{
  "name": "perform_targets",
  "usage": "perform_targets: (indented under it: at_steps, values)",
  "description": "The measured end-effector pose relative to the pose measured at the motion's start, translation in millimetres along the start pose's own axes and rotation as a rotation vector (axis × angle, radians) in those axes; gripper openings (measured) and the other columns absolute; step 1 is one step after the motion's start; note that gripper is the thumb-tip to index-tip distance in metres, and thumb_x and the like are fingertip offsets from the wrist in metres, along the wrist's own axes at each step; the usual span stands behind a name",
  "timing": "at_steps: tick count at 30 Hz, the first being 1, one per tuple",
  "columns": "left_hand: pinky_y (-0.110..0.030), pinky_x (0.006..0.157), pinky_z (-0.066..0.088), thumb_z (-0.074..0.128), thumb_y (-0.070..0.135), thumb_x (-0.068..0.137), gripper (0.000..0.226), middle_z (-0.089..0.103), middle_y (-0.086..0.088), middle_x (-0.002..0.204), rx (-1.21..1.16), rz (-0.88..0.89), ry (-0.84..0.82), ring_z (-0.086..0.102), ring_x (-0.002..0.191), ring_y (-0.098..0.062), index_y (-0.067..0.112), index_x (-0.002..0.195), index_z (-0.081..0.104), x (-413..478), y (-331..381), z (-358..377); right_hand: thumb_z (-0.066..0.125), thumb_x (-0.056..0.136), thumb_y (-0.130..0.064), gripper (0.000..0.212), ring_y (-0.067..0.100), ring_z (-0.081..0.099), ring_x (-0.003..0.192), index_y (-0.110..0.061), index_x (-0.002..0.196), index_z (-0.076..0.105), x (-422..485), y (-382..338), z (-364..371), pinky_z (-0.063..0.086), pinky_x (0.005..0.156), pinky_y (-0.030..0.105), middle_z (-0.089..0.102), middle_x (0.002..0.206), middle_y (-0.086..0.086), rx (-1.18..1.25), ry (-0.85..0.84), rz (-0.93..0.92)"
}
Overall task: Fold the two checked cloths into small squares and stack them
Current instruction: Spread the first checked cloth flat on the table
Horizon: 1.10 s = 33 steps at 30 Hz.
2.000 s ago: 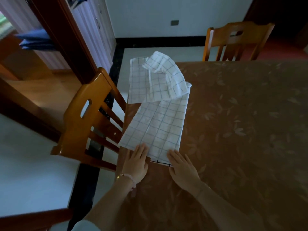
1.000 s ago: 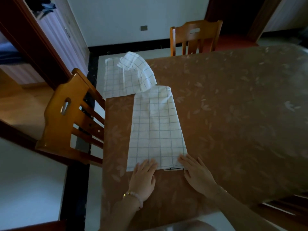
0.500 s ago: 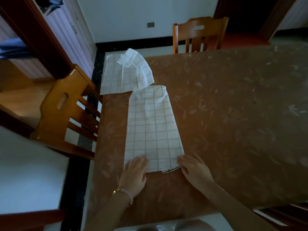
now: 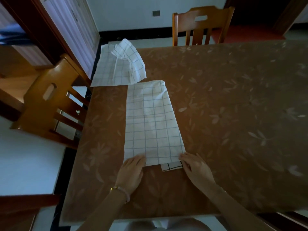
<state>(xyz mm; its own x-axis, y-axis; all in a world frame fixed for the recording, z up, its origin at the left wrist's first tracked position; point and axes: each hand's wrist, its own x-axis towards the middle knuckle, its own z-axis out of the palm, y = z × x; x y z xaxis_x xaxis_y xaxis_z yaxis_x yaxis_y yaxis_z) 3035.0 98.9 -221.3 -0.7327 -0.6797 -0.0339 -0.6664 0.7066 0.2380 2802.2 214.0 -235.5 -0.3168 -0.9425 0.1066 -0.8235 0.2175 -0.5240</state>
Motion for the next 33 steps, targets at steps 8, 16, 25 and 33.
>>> perform_targets:
  at_steps: [8,16,25,33]
  values:
    - [-0.021,0.068,0.047,0.069,0.015,0.069,0.019,0.062,0.007,0.091,-0.124,-0.024,-0.006,0.062,0.081,-0.014,0.020,0.086,0.062,-2,-12,-7,0.064,0.086,-0.012,0.028,0.018,0.058,0.108,-0.013,0.114,0.064,1,-11,-4,0.045,0.089,0.024,0.063,0.118,0.001,0.087,0.051,0.179]
    - [-0.024,0.097,0.036,0.038,0.056,0.088,0.049,0.046,0.013,0.124,-0.228,-0.017,-0.195,0.041,0.116,-0.007,0.026,0.125,0.049,11,-8,-18,0.057,0.091,-0.016,0.015,0.010,0.058,0.083,-0.016,0.101,0.068,17,-37,-21,0.044,0.070,0.022,0.065,0.096,-0.005,0.213,0.214,0.498]
    - [-0.035,0.095,0.042,0.043,0.044,0.084,0.044,0.042,0.005,0.133,-0.086,0.136,-0.186,0.042,0.121,-0.017,0.029,0.125,0.051,7,-12,-6,0.054,0.090,-0.018,0.016,0.020,0.060,0.093,-0.011,0.103,0.061,40,-61,-32,0.054,0.076,0.034,0.062,0.099,0.006,1.212,0.348,1.117]
    - [-0.031,0.108,0.028,0.041,0.054,0.083,0.060,0.043,0.000,0.142,-0.010,0.222,-0.155,0.036,0.131,-0.018,0.024,0.135,0.046,-21,-18,12,0.064,0.081,-0.001,0.034,0.016,0.061,0.076,-0.008,0.114,0.062,54,-70,-29,0.052,0.065,0.027,0.065,0.093,0.005,0.851,0.297,1.112]
